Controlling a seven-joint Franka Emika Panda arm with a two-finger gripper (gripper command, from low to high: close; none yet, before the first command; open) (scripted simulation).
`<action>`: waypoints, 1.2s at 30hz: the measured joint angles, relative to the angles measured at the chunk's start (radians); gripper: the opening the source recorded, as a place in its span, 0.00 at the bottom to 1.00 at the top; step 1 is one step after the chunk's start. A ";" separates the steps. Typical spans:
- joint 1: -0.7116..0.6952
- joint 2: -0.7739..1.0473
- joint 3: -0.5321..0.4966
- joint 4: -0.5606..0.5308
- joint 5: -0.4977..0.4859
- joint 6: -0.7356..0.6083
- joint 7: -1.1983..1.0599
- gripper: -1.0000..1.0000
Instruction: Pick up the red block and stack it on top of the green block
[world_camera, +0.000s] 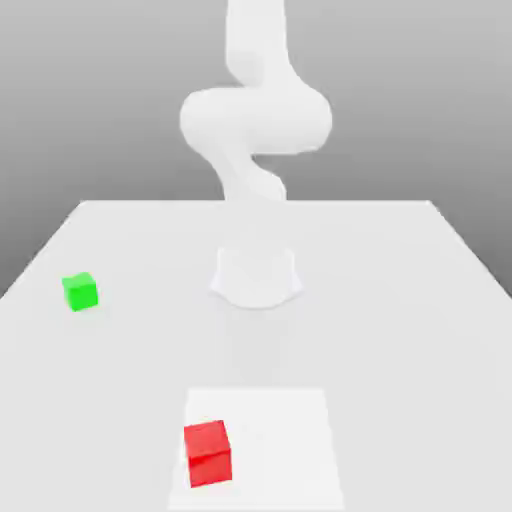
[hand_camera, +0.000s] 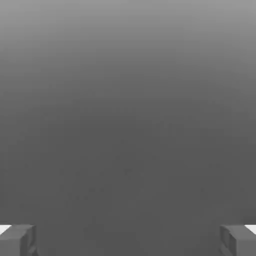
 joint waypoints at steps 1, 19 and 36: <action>0.010 0.039 -0.015 -0.012 0.007 0.017 -0.022 0.50; 0.075 0.695 -0.155 -0.203 0.106 0.304 -0.366 0.50; 0.006 1.042 -0.095 -0.223 0.145 0.536 -0.467 0.00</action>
